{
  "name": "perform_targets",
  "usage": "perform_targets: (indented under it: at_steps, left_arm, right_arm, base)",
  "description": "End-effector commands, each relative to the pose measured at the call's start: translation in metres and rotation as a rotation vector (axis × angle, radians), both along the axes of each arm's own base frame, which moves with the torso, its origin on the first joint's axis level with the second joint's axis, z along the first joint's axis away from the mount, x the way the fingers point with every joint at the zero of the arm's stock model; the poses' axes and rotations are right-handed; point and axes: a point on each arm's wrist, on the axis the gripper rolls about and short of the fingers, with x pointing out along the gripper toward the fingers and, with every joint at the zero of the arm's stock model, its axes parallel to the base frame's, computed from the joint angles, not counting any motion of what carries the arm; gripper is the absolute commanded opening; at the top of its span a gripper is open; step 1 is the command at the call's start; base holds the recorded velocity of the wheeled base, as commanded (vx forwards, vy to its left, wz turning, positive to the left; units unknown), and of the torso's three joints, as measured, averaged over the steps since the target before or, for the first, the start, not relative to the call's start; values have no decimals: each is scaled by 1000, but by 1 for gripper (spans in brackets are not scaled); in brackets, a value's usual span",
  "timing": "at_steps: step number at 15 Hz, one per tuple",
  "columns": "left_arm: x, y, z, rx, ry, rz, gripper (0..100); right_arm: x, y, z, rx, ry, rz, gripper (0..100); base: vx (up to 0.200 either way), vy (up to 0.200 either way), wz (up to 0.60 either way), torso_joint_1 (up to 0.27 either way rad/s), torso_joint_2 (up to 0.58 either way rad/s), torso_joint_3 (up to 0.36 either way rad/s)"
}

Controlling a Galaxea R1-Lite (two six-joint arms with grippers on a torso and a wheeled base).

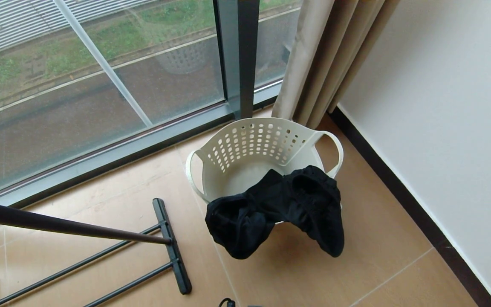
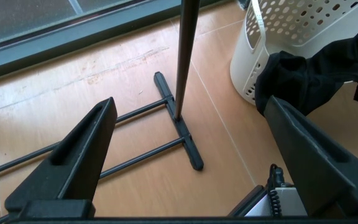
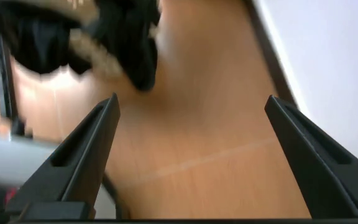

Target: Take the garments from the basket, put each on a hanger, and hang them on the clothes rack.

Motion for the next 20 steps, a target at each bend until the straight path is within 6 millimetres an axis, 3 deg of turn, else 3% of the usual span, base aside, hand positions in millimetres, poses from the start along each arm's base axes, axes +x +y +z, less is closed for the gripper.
perform_targets:
  at_steps: [1,2,3,4,5,9,11,13,15,20]
  left_arm:
    - [0,0,0,1,1,0,100]
    - [0,0,0,-1,1,0,100]
    - [0,0,0,-1,3,0,100]
    - [0,0,0,-1,1,0,100]
    - [0,0,0,-1,1,0,100]
    - [0,0,0,-1,3,0,100]
    - [0,0,0,-1,1,0,100]
    - [0,0,0,-1,1,0,100]
    - [0,0,0,-1,3,0,100]
    - [0,0,0,-1,1,0,100]
  right_arm:
    - [136,39,12,-163,155,106,100]
    - [171,53,19,-254,107,100,100]
    - [188,61,23,-307,81,111,100]
    - [231,83,34,-416,49,174,100]
    - [247,95,47,-478,58,232,100]
    - [253,123,113,-672,113,431,100]
    - [250,136,123,-762,151,543,100]
    - [252,149,115,-807,188,607,100]
    - [266,161,98,-865,229,576,100]
    - [289,174,75,-908,275,551,100]
  base:
    - [0,0,0,0,0,0]
    - [0,0,0,0,0,0]
    - [0,0,0,0,0,0]
    - [0,0,0,0,0,0]
    - [0,0,0,0,0,0]
    - [0,0,0,0,0,0]
    - [0,0,0,0,0,0]
    - [0,0,0,0,0,0]
    - [0,0,0,0,0,0]
    - [0,0,0,0,0,0]
